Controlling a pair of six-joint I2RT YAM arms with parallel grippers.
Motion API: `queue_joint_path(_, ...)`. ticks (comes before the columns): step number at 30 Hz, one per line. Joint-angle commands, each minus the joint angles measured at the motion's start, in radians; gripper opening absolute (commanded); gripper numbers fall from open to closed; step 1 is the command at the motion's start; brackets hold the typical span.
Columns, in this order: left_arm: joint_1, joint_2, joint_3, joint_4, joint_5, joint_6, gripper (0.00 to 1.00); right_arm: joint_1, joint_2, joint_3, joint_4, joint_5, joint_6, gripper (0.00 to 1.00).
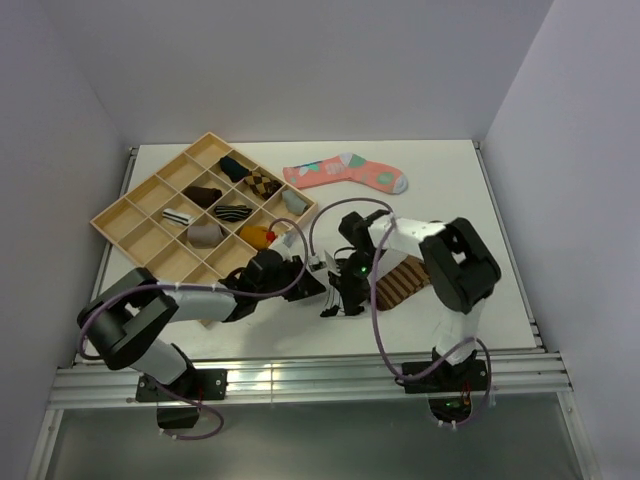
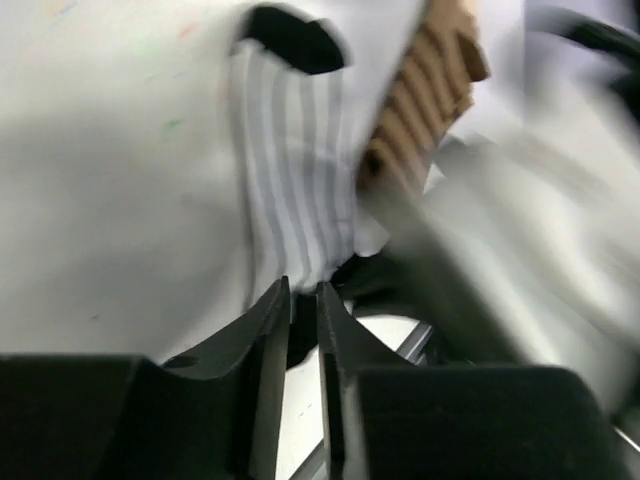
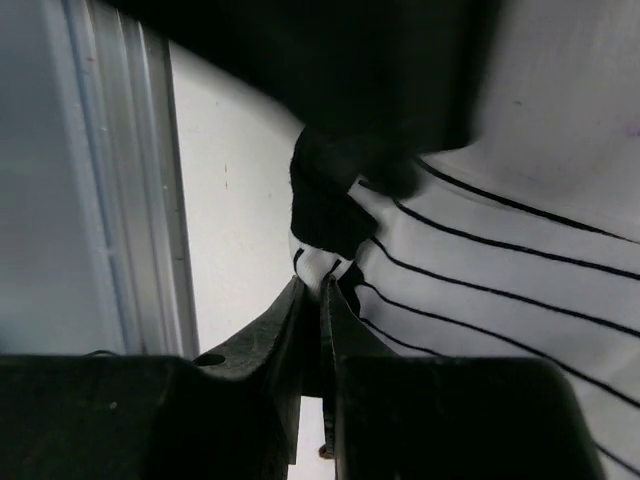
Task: Roll the socks
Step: Roll the sock at the center of the board.
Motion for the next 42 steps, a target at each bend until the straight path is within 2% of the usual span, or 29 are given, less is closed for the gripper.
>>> queue_joint_path(1, -0.076, -0.084, -0.007, 0.052, -0.199, 0.168, 0.24, -0.051, 0.13, 0.103, -0.249, -0.132, -0.097, 0.1)
queue_joint_path(6, -0.109, -0.098, -0.03, 0.121, -0.205, 0.339, 0.27, -0.114, 0.275, 0.207, -0.354, -0.167, -0.119, 0.09)
queue_joint_path(13, -0.137, -0.009, -0.01, 0.214, -0.073, 0.498, 0.29, -0.138, 0.329, 0.25, -0.355, -0.173, -0.045, 0.09)
queue_joint_path(17, -0.149, 0.046, 0.022, 0.253, -0.001, 0.53, 0.36, -0.146, 0.372, 0.285, -0.42, -0.186, -0.045, 0.09)
queue_joint_path(18, -0.159, 0.057, 0.033, 0.244, 0.005, 0.544, 0.44, -0.147, 0.382, 0.29, -0.426, -0.187, -0.044, 0.09)
queue_joint_path(19, -0.165, 0.068, 0.047, 0.236, 0.01, 0.55, 0.47, -0.149, 0.386, 0.299, -0.429, -0.187, -0.039, 0.09)
queue_joint_path(22, -0.183, 0.1, 0.068, 0.239, 0.022, 0.564, 0.49, -0.155, 0.381, 0.298, -0.411, -0.175, -0.01, 0.09)
queue_joint_path(42, -0.202, 0.19, 0.105, 0.189, 0.007, 0.605, 0.44, -0.189, 0.41, 0.29, -0.385, -0.153, 0.015, 0.07)
